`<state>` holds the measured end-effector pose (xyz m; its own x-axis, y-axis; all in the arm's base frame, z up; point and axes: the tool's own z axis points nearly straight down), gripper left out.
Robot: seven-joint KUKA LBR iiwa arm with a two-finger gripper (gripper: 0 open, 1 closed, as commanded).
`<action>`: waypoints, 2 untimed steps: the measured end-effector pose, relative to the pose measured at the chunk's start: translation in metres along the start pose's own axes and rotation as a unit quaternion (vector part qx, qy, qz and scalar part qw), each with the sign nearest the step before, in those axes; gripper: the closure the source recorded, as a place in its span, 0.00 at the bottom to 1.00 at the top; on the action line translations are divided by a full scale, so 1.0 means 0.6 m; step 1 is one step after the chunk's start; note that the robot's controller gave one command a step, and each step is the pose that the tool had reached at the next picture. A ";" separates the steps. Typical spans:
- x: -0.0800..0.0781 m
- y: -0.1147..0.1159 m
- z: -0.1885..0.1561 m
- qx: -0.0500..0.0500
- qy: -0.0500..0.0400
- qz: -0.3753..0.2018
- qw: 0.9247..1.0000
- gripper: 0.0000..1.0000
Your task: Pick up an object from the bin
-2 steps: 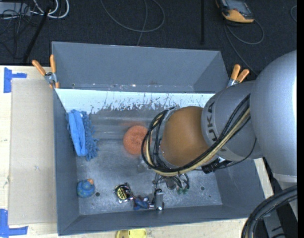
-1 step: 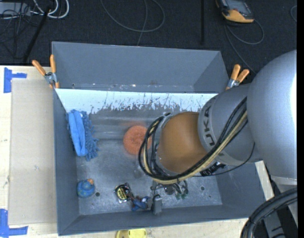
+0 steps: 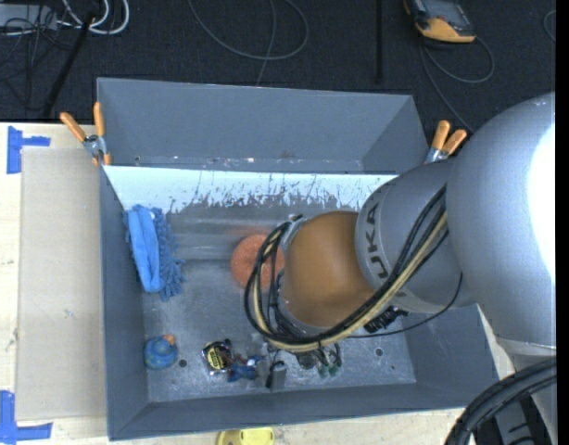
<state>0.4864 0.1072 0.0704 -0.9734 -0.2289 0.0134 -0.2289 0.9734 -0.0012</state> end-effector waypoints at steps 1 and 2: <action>0.000 0.000 0.000 0.000 0.000 0.000 1.000 1.00; -0.003 0.009 -0.083 -0.001 -0.003 0.001 1.000 1.00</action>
Offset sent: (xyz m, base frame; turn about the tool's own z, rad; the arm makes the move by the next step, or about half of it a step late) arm 0.0047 0.0136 0.1187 0.0009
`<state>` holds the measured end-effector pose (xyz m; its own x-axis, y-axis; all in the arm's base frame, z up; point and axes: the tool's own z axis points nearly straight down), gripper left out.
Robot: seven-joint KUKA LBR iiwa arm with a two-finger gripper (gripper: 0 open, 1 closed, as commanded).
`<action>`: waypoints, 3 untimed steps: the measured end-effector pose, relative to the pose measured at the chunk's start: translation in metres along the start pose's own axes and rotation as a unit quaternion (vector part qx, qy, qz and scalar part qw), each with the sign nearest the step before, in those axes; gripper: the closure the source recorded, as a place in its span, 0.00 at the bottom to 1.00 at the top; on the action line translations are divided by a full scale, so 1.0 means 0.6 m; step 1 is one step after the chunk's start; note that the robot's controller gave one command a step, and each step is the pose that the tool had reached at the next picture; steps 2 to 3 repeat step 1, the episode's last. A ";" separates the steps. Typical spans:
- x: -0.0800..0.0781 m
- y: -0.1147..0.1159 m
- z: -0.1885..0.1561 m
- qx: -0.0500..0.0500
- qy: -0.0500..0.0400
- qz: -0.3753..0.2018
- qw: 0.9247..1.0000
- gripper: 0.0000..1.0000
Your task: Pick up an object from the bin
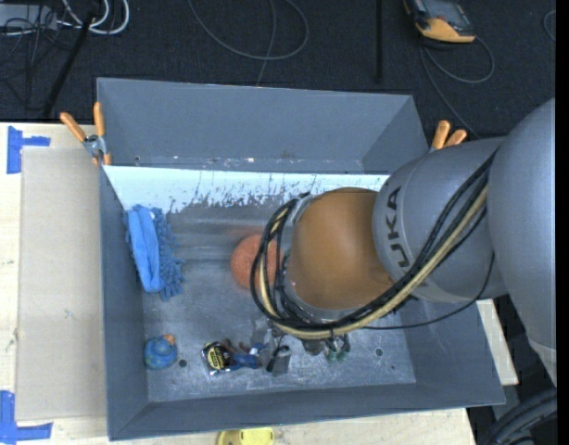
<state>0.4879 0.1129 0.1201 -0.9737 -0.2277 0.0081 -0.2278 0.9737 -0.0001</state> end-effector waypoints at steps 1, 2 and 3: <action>-0.020 0.012 -0.024 0.000 -0.008 0.000 1.000 1.00; -0.020 0.012 -0.024 0.000 -0.008 0.000 1.000 1.00; -0.020 0.012 -0.024 0.000 -0.008 0.000 1.000 1.00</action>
Offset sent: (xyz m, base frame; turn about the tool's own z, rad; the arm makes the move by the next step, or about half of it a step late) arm -0.0053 0.0026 0.0349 0.0149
